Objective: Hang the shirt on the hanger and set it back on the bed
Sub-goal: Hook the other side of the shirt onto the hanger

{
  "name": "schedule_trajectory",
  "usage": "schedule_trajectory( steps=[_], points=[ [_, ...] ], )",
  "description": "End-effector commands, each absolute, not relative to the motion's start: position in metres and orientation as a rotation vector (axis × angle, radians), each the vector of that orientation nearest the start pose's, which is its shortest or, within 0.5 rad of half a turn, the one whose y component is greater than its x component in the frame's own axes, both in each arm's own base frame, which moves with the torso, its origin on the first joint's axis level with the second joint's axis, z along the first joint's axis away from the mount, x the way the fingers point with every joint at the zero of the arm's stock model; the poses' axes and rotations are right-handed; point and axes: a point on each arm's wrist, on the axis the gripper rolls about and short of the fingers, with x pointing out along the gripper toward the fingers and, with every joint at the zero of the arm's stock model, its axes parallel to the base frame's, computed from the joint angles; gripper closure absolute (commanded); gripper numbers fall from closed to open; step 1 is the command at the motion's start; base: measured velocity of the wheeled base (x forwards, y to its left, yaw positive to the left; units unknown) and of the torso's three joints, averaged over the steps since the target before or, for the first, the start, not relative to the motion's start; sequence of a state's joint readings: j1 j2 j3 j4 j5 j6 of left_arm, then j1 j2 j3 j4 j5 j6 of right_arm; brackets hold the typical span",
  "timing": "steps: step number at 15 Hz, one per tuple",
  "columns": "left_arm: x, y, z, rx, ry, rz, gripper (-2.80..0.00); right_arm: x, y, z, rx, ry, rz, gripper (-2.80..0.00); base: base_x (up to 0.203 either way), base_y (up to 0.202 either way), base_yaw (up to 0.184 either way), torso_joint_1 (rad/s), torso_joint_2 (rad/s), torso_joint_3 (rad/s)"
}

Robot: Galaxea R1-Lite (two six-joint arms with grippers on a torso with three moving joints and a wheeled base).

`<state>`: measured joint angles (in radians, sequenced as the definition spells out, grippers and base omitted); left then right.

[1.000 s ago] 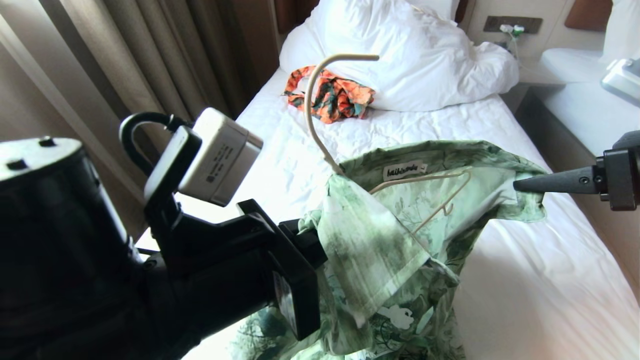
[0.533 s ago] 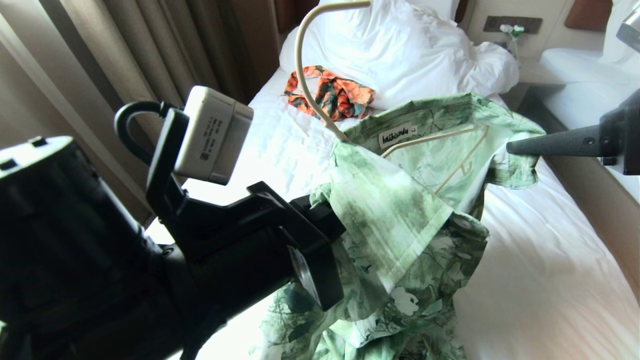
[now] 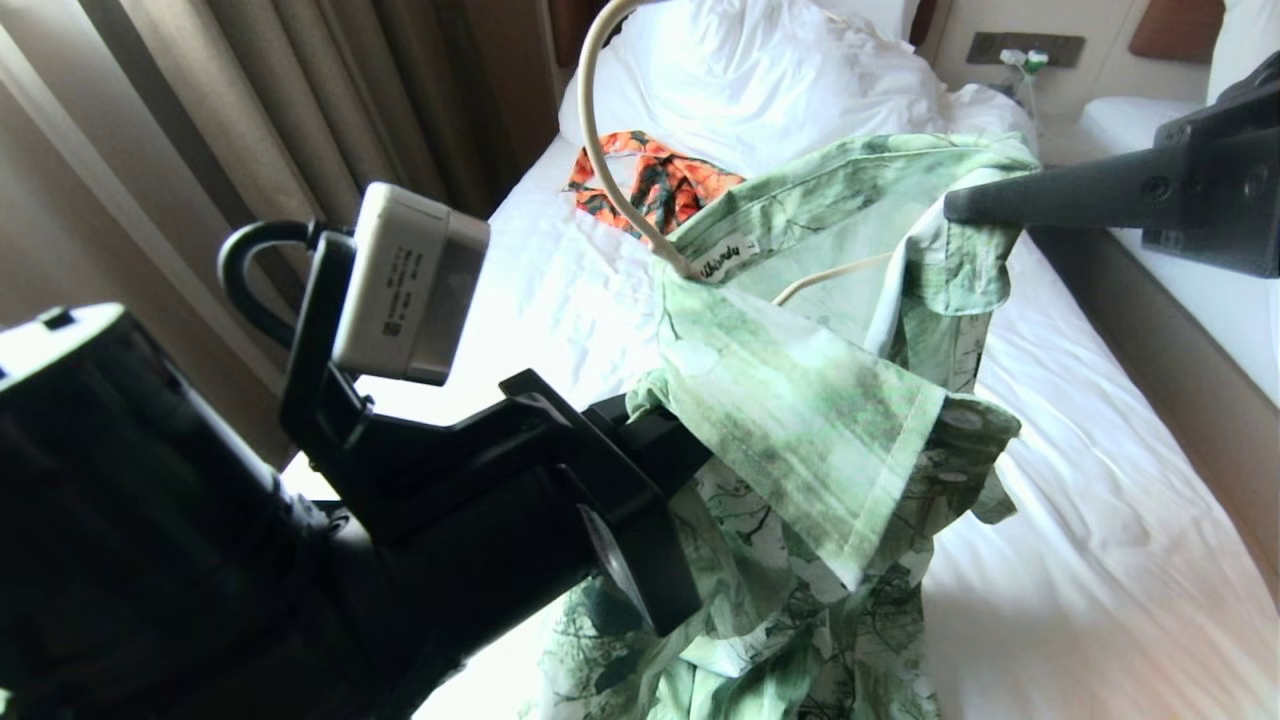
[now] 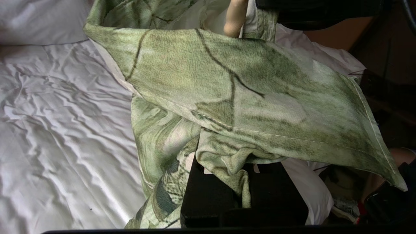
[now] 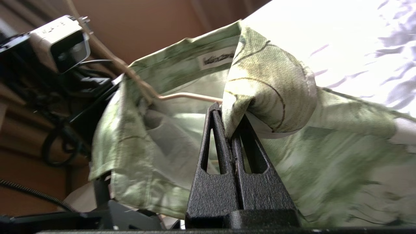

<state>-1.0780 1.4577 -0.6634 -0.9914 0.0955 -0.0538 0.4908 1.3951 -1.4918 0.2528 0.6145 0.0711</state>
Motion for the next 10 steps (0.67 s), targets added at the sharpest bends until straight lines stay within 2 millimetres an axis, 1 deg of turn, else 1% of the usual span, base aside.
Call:
schedule_trajectory(
  steps=[1,2,5,7,10],
  points=[
    [0.116,-0.213,0.249,-0.174,-0.159,-0.983,0.00,0.175,0.121,0.372,0.069,0.216,1.143,0.00,0.000,0.000,0.000,0.000,0.00,0.000],
    [0.116,-0.212,0.250,-0.177,-0.163,-0.983,0.00,0.170,0.125,0.371,0.065,0.228,1.153,0.00,0.000,0.000,0.000,0.000,0.00,0.000],
    [0.115,-0.208,0.256,-0.192,-0.184,-0.980,0.00,0.151,0.128,0.373,0.055,0.248,1.204,0.00,0.000,0.000,0.000,0.000,0.00,0.000],
    [0.114,-0.206,0.259,-0.203,-0.201,-0.977,0.00,0.139,0.130,0.370,0.045,0.303,1.233,0.00,0.000,0.000,0.000,0.000,0.00,0.000],
    [0.114,-0.204,0.264,-0.214,-0.220,-0.970,0.00,0.120,0.133,0.358,0.018,0.435,1.279,0.00,0.000,0.000,0.000,0.000,0.00,0.000]
  ],
)
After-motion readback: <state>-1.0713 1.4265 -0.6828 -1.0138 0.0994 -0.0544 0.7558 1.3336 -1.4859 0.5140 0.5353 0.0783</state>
